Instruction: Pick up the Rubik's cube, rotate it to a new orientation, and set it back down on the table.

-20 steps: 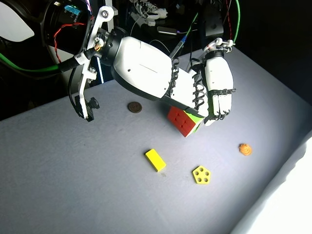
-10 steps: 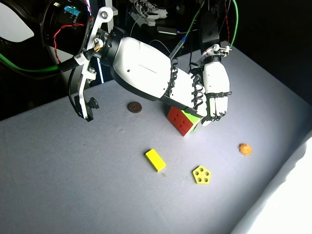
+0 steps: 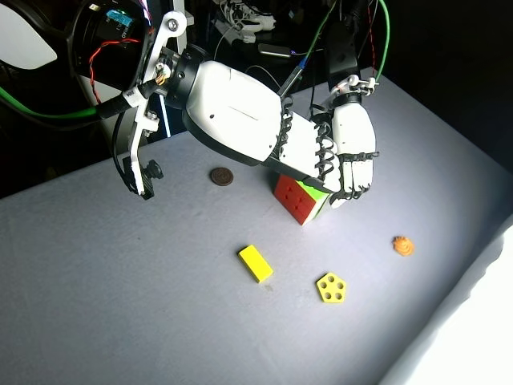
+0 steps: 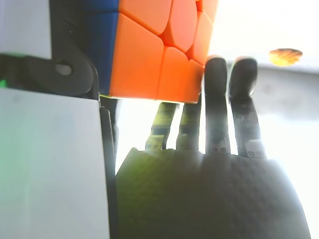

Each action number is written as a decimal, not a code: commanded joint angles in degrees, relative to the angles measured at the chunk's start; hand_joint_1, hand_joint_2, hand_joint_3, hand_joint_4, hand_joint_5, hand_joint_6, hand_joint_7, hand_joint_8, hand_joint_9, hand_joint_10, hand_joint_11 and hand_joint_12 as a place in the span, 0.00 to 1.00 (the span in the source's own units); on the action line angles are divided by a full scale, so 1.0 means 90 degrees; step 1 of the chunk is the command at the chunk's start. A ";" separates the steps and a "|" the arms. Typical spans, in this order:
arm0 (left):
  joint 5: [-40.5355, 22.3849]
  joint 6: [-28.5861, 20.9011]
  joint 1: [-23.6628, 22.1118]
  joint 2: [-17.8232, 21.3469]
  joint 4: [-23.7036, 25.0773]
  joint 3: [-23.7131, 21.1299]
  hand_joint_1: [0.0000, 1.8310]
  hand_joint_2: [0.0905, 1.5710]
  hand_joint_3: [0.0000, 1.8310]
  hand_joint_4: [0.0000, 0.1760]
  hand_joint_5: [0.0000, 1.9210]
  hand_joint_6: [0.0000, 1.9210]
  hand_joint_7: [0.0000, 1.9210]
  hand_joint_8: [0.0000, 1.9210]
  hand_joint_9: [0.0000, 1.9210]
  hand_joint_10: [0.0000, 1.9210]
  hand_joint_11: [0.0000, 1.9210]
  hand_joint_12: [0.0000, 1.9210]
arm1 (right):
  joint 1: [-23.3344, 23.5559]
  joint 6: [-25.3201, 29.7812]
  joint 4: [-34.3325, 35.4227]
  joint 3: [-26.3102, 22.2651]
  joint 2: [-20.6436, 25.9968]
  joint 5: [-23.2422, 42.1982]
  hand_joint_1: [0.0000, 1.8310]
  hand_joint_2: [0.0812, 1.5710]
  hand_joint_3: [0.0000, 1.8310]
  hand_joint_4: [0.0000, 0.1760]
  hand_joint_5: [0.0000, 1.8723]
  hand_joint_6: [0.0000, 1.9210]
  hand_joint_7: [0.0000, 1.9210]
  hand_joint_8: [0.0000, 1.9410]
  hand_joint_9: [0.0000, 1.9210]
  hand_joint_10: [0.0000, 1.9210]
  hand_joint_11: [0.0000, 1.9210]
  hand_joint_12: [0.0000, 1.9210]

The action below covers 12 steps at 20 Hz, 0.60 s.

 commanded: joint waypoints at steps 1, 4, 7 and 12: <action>-0.0350 -0.0026 -0.0003 -0.0006 0.0229 -0.0006 0.47 0.73 0.00 0.00 0.12 0.26 0.16 0.33 0.13 0.53 0.00 0.81 | 0.0046 0.0038 0.0027 -0.0032 0.0034 0.0741 0.00 0.80 0.00 0.00 0.00 0.00 0.00 0.00 0.01 0.00 0.00 0.00; -0.0350 -0.0026 -0.0004 -0.0004 0.0228 -0.0032 0.38 0.65 0.00 0.00 0.11 0.00 0.17 0.00 0.21 0.06 0.00 0.56 | 0.0041 0.0038 0.0027 -0.0032 0.0034 0.0740 0.00 0.81 0.00 0.00 0.00 0.00 0.00 0.00 0.01 0.00 0.00 0.00; -0.0350 -0.0026 -0.0008 0.0001 0.0227 -0.0051 0.36 0.62 0.00 0.00 0.06 0.00 0.12 0.00 0.17 0.01 0.00 0.46 | 0.0038 0.0038 0.0027 -0.0032 0.0035 0.0740 0.01 0.80 0.00 0.00 0.00 0.00 0.00 0.00 0.01 0.00 0.01 0.01; -0.0361 -0.0026 -0.0016 0.0052 0.0175 -0.0125 0.28 0.53 0.00 0.25 0.00 0.00 0.00 0.00 0.00 0.00 0.00 0.03 | 0.0026 0.0037 0.0027 -0.0032 0.0036 0.0740 0.00 0.80 0.00 0.00 0.00 0.00 0.00 0.00 0.02 0.00 0.00 0.15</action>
